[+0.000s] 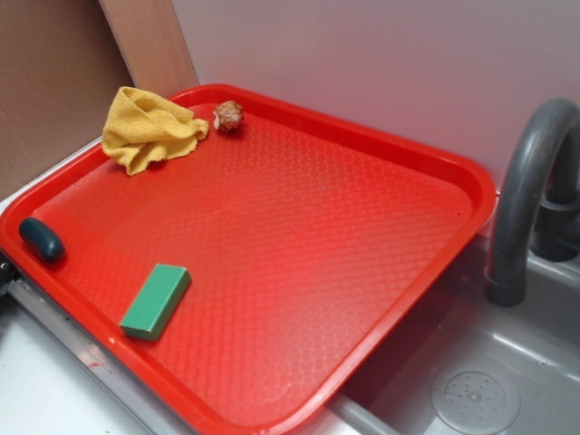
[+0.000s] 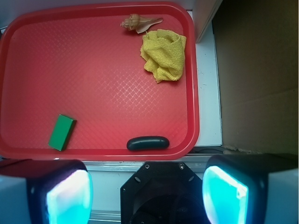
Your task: Grab the yellow cloth.
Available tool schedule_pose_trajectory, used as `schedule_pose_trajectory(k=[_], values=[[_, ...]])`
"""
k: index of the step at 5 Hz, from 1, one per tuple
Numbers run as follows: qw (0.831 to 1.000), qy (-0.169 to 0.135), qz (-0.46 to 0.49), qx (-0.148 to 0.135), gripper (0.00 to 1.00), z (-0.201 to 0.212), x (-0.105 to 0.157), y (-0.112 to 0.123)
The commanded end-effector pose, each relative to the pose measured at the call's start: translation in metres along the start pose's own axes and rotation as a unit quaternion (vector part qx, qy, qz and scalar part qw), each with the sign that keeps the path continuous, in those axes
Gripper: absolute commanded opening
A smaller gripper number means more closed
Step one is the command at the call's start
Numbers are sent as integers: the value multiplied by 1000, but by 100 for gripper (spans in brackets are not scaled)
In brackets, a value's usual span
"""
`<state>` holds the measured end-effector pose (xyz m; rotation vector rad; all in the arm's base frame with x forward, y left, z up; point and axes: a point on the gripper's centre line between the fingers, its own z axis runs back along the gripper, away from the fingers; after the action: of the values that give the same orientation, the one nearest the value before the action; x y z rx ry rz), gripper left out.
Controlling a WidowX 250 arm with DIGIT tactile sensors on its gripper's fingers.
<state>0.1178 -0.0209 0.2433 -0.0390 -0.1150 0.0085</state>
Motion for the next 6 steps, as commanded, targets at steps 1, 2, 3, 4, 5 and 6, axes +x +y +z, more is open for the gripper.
schedule_pose_trajectory(k=[1, 2, 3, 4, 5, 6], values=[[1000, 0, 0, 0, 100, 0, 0, 0], [998, -31, -46, 15, 100, -20, 39, 3], [993, -36, -110, 17, 100, -40, 75, 10], [981, -29, -184, 62, 100, -60, 102, 24], [965, -15, -249, 82, 100, -92, 121, 45], [967, -9, -234, 99, 100, -118, 130, 64]])
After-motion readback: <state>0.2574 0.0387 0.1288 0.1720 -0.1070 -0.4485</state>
